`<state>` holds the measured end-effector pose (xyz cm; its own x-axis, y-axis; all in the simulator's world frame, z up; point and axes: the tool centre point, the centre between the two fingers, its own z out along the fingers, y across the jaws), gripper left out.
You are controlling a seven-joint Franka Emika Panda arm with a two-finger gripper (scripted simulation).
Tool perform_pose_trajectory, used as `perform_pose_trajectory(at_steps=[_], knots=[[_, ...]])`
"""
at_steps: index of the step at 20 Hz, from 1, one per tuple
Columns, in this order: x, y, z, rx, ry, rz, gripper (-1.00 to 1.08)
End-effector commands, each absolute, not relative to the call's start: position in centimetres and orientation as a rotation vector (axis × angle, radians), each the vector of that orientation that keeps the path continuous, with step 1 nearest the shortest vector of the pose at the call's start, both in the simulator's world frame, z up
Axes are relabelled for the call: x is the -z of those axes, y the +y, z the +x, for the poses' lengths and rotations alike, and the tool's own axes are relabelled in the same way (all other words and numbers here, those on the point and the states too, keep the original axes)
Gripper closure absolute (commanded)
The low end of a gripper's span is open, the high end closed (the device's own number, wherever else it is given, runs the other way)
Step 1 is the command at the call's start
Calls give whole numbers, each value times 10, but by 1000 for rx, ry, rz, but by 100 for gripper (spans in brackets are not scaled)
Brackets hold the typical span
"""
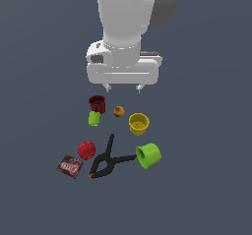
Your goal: Pick up a designated object from a clutter of objects.
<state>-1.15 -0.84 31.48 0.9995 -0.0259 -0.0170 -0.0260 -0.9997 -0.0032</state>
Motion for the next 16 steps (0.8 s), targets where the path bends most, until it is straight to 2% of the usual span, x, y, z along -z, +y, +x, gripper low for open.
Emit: perform_pose_trajectory(at_steps=[1,10,16], knots=[[-315,-8,-12,-27,41,-3138,-92],[-310,-34,-15,-51,55,-3142,-92],[-309,-35,-14,-50,65,-3141,-92]])
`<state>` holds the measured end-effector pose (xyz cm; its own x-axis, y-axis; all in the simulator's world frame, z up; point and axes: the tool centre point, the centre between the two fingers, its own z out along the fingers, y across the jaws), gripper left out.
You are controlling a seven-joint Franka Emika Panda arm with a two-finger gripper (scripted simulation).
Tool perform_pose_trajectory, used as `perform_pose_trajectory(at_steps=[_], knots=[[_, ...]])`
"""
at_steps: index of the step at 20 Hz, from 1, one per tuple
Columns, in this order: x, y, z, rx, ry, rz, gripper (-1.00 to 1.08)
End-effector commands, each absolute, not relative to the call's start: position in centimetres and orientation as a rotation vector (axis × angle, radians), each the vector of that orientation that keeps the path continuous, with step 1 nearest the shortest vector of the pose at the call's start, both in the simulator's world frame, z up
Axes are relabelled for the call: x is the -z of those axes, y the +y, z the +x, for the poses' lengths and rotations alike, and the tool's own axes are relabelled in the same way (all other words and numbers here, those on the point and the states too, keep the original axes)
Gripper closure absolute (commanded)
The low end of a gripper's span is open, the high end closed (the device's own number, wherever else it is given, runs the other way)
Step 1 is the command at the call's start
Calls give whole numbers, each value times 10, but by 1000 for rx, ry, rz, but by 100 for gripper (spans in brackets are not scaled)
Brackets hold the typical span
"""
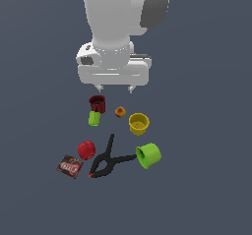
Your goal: Pick up a designated object from a clutter of objects.
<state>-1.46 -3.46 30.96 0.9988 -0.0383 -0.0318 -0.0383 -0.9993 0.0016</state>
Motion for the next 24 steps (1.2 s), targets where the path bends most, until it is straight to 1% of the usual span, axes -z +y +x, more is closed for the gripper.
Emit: perform_pose_trajectory(at_steps=[1,7,13,24], knots=[[-308,-36,-13,50,-74,3140,-92],[-297,-43,-2,48,-183,3142,-92],[-274,-58,17,44,-393,3132,-92],[-201,-109,62,33,-985,3007,-92]])
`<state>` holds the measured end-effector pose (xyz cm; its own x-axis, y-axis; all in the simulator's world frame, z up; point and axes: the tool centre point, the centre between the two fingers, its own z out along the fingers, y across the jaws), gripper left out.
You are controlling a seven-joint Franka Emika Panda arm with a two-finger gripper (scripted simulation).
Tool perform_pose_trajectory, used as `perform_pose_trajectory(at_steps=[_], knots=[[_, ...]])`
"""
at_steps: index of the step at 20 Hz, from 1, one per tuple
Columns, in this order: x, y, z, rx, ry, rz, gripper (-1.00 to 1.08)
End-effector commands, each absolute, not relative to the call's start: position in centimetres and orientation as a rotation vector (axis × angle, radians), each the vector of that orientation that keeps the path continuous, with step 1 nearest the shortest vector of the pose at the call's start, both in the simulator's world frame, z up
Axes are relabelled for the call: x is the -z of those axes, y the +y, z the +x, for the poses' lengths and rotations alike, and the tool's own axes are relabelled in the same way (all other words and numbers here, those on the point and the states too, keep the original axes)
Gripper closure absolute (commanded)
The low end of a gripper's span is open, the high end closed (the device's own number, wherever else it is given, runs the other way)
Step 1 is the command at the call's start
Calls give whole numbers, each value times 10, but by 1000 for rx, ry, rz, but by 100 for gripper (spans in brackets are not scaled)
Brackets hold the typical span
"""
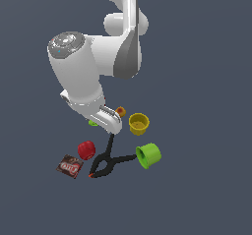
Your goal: Pick up a designated object from a clutter of objects.
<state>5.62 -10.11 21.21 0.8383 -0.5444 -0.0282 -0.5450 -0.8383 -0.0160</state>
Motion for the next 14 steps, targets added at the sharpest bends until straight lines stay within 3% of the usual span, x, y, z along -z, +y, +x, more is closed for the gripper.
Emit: perform_pose_trajectory(at_steps=[1,14], knots=[[-193,-114,65,-31,1025,-2946,-92],[-114,-168,88,-6,1528,-2740,-92]])
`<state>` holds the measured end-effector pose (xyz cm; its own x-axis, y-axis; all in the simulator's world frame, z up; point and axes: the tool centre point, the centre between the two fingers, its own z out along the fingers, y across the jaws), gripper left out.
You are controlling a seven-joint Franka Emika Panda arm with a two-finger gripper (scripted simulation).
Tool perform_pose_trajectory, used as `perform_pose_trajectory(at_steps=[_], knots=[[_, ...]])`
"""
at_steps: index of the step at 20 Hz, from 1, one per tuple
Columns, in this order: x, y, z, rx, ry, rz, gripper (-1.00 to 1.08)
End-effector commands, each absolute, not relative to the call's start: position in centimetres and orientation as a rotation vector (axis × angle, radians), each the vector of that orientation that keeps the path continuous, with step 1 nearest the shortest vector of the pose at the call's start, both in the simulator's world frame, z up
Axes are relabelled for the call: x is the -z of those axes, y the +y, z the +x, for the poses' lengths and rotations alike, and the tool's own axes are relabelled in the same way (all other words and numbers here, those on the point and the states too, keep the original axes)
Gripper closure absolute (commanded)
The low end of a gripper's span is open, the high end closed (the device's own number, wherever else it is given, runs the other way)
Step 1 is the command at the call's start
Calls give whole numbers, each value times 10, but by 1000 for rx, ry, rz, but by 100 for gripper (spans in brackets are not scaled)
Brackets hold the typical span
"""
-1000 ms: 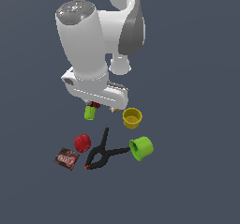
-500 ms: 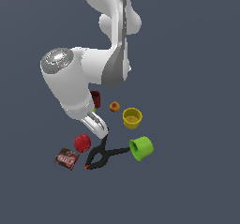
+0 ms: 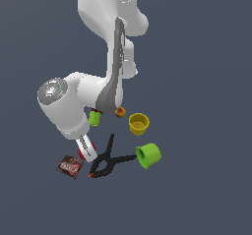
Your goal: Pick up a designated object from a clutter of objects.
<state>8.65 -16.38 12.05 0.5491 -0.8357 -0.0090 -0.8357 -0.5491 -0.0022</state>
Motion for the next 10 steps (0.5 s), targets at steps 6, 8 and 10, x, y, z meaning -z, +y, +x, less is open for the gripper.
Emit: perform_pose_trajectory(at_steps=[6,8,10], knots=[[-101,-177,90,0,1605,-2700,-92],[-100,-178,90,0,1610,-2698,-92],[-101,-177,90,-2,1603,-2702,-92]])
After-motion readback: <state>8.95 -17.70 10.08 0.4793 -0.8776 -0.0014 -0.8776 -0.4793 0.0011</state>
